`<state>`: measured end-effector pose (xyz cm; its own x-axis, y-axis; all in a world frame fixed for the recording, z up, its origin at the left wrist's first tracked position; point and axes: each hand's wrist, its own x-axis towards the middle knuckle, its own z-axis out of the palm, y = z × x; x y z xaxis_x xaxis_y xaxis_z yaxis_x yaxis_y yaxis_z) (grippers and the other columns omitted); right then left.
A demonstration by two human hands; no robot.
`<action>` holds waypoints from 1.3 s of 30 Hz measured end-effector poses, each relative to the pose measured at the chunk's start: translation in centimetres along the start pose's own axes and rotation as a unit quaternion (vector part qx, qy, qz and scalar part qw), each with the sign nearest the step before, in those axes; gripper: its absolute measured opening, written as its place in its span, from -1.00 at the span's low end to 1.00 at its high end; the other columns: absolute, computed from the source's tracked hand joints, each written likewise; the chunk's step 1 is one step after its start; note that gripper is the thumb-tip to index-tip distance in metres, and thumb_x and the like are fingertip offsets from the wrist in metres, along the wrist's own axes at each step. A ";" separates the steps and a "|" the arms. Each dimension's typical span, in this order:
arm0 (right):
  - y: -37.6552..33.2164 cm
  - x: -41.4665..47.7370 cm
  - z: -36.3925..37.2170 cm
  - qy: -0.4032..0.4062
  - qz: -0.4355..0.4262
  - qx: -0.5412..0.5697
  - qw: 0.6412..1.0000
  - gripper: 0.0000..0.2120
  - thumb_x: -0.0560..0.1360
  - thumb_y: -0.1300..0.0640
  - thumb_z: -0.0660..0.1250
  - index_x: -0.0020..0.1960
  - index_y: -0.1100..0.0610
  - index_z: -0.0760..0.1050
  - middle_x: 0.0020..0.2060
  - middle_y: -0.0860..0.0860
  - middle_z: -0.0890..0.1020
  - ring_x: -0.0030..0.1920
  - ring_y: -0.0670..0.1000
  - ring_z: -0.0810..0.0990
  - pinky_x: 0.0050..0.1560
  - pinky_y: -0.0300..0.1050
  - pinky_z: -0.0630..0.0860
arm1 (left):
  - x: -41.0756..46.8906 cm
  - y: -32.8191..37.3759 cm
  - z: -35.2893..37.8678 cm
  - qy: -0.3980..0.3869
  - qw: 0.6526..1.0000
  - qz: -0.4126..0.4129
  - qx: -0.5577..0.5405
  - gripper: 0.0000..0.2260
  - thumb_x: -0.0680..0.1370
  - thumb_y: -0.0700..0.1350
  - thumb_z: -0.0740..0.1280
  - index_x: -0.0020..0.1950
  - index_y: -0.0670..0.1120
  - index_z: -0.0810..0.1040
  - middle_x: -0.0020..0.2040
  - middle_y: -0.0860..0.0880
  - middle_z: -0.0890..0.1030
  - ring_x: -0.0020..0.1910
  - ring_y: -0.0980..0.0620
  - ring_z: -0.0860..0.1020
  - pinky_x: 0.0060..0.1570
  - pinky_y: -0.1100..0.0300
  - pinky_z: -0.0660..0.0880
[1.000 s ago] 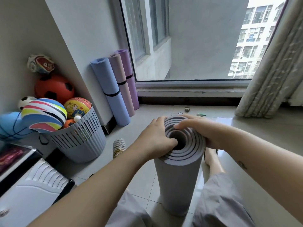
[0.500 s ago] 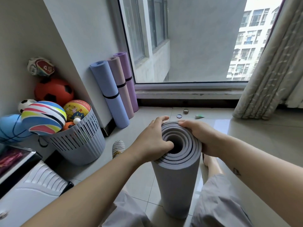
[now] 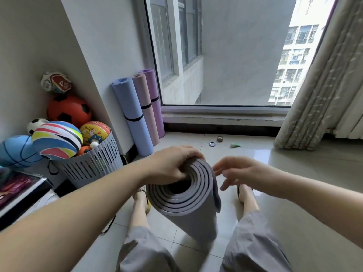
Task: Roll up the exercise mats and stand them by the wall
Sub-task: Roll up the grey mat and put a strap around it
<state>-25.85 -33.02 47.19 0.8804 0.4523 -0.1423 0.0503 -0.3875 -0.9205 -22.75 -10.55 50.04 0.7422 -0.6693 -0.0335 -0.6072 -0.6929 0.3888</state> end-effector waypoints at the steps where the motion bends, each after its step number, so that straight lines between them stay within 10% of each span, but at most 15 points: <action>1: 0.1 -0.1 -0.2 0.002 -0.038 -0.105 0.994 -0.86 0.55 0.25 0.30 0.03 0.04 0.53 -0.03 -0.09 0.65 -0.13 -0.09 0.64 0.00 -0.13 0.55 | 0.1 0.0 -0.5 -0.013 1.000 0.014 0.013 -0.53 0.41 -0.30 0.36 0.29 0.00 0.49 0.10 0.15 0.45 0.17 0.12 0.45 0.25 0.21 0.35; 4: 0.0 0.7 -0.3 0.060 -0.172 -0.389 0.903 -0.72 0.42 0.03 0.48 0.05 -0.07 0.45 -0.15 -0.28 0.52 -0.20 -0.18 0.53 -0.17 -0.16 0.51 | 0.7 0.7 -1.2 -0.038 0.998 0.031 0.038 -0.50 0.39 -0.31 0.38 0.27 0.05 0.51 0.10 0.18 0.45 0.17 0.14 0.44 0.25 0.18 0.35; 9: 0.6 2.4 -0.6 0.087 -0.352 -0.538 0.761 -0.32 0.27 -0.17 0.53 0.28 -0.05 0.33 0.03 -0.04 0.43 -0.18 -0.05 0.43 -0.13 -0.31 0.26 | 1.1 0.0 0.1 -0.059 0.997 0.031 0.050 -0.52 0.37 -0.32 0.35 0.23 0.06 0.52 0.13 0.15 0.47 0.19 0.07 0.44 0.22 0.04 0.40; 17: 2.4 4.4 -0.7 0.094 -0.419 -0.575 0.696 -0.33 0.35 -0.17 0.48 0.37 -0.12 0.29 0.22 0.00 0.38 0.05 0.02 0.39 0.03 -0.10 0.42 | 1.7 -1.4 2.2 0.194 0.967 -0.110 0.121 -0.50 0.42 0.04 0.45 0.29 0.06 0.34 0.24 0.01 0.29 0.26 -0.01 0.26 0.30 0.14 0.18; 27: 2.3 8.5 -3.4 0.189 -0.280 -0.531 0.777 -0.48 0.34 -0.28 0.24 0.17 -0.01 0.46 0.01 -0.03 0.59 0.14 0.08 0.32 0.25 -0.02 0.19 | 3.0 -0.8 5.3 0.411 0.901 -0.105 -0.089 -0.88 0.50 -0.16 0.37 0.00 -0.06 0.49 -0.05 0.05 0.47 0.01 0.05 0.45 0.06 0.29 0.35; 39: 2.2 9.5 -3.9 0.137 -0.180 -0.411 0.883 -0.54 0.40 0.02 0.47 0.19 0.15 0.39 0.03 -0.04 0.43 0.25 0.04 0.32 0.31 0.09 0.26 | 6.4 -0.2 9.7 0.276 0.864 -0.253 -0.337 -0.82 0.47 -0.09 0.43 -0.05 -0.04 0.44 -0.18 0.07 0.48 -0.17 0.09 0.49 -0.32 0.37 0.32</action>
<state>-15.51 -32.73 45.24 0.8129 0.4974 0.3029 0.5765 -0.7610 -0.2976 -20.61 -17.29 40.80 0.9993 0.0324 0.0161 -0.0009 -0.4217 0.9067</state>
